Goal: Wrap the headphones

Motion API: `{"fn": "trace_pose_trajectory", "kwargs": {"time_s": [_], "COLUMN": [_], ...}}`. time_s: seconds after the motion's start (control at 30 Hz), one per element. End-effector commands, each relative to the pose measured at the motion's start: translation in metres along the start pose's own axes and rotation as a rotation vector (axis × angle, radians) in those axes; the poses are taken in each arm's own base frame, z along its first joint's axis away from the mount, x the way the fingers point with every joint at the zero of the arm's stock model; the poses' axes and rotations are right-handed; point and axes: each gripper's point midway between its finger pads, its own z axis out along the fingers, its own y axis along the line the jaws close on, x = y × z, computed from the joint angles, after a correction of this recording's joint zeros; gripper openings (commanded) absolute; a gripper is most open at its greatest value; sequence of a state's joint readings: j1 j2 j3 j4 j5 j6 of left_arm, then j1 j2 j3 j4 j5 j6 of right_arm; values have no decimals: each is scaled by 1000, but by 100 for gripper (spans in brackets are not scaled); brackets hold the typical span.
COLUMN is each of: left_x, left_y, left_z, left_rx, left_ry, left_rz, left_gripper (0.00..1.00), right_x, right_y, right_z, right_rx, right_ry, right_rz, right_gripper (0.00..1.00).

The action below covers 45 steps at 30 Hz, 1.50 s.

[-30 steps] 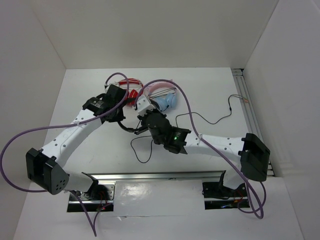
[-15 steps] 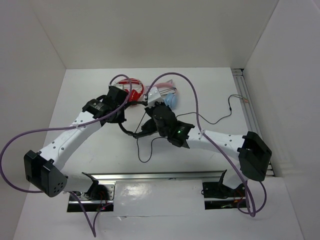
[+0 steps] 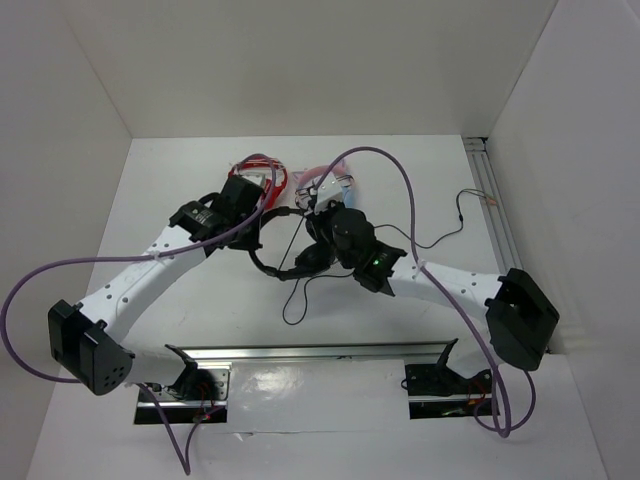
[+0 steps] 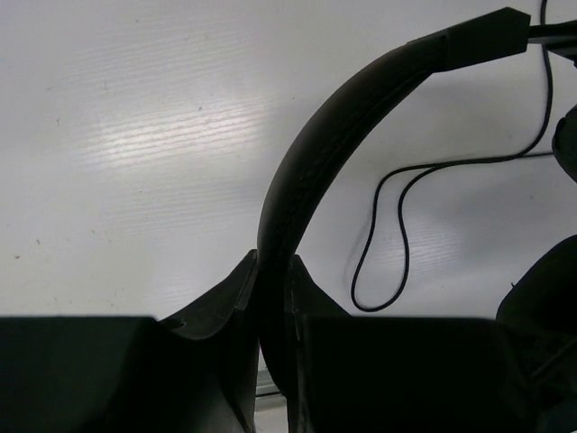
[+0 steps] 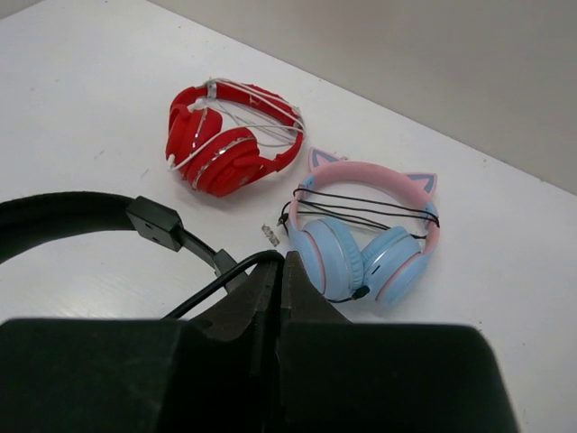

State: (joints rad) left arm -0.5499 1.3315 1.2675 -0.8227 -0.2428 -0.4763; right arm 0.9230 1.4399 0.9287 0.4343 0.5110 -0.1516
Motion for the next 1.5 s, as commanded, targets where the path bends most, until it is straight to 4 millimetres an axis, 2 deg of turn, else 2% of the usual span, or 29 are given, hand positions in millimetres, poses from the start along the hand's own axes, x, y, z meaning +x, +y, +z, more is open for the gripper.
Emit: {"fn": "trace_pose_trajectory", "kwargs": {"time_s": [0.0, 0.17, 0.23, 0.27, 0.3, 0.37, 0.4, 0.53, 0.6, 0.63, 0.7, 0.77, 0.83, 0.87, 1.03, 1.13, 1.17, 1.2, 1.37, 1.4, 1.47], "left_x": [14, 20, 21, 20, 21, 19, 21, 18, 18, 15, 16, 14, 7, 10, -6, -8, -8, -9, -16, -19, -23], "left_y": [-13, -14, -13, -12, -15, -14, -19, -21, -22, -23, -20, -19, -18, -15, -1, 2, 2, 1, 2, 1, 1], "left_z": [-17, -19, -22, -25, -26, -28, -29, -33, -36, -38, -38, -41, -45, -45, -59, -67, -67, -70, -89, -92, -104], "left_rx": [91, 84, 84, 88, 94, 94, 109, 124, 136, 140, 125, 117, 105, 90, -4, -22, -22, -12, -3, 2, 19], "left_ry": [25, 41, 39, 30, 30, 28, 32, 29, 23, 13, 19, 14, -4, 4, -29, -19, -19, -18, -37, -47, -61], "left_rz": [95, 126, 126, 124, 131, 140, 149, 147, 154, 152, 145, 145, 131, 118, 68, 51, 51, 50, 26, 23, 18], "left_gripper": [0, 0, 0, 0, 0, 0, 0, 0, 0, 0, 0, 0, 0, 0, 0, 0, 0, 0, 0, 0, 0], "right_x": [-33, -22, -23, -19, -14, -10, -9, 1, 6, 1, 14, 16, 32, 34, 57, 64, 77, 76, 80, 76, 81], "right_y": [-47, -66, -63, -72, -71, -55, -36, -10, -8, -5, -6, -2, 6, 11, 35, 50, 52, 57, 70, 71, 73], "right_z": [5, 11, 15, 18, 19, 21, 19, 22, 23, 21, 18, 15, 10, 9, 2, 8, 13, 13, 30, 33, 38], "right_rx": [89, 101, 36, 33, 0, -160, -289, -432, -456, -479, -494, -514, -544, -569, -668, -694, -684, -695, -702, -704, -705], "right_ry": [-83, -51, -58, -47, -41, -33, -33, 11, 22, 6, 22, 6, 27, 17, 21, 12, 31, 18, -2, -18, -18], "right_rz": [85, 93, 122, 133, 141, 145, 143, 121, 123, 132, 156, 187, 213, 238, 322, 355, 367, 377, 417, 423, 434], "right_gripper": [4, 9, 15, 15, 17, 21, 21, 20, 19, 18, 18, 18, 18, 18, 22, 23, 24, 25, 46, 50, 52]}}
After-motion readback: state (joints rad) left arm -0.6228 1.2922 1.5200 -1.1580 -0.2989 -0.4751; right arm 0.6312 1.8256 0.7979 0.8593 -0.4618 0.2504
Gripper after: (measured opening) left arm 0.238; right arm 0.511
